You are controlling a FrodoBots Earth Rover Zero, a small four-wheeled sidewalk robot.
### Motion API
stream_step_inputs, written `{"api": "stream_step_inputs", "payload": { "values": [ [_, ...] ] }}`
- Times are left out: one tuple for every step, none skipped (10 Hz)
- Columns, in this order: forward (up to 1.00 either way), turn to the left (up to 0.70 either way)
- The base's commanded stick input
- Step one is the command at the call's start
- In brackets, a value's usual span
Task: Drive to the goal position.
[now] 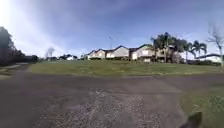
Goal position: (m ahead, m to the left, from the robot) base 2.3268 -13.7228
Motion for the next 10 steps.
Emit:
{"api": "stream_step_inputs", "payload": {
  "values": [
    [1.00,-0.27],
    [1.00,-0.27],
    [1.00,-0.27],
    [1.00,-0.27],
    [1.00,-0.27],
    [1.00,-0.27],
    [1.00,-0.27],
    [1.00,-0.27],
    [1.00,-0.27],
    [1.00,-0.27]
  ]
}}
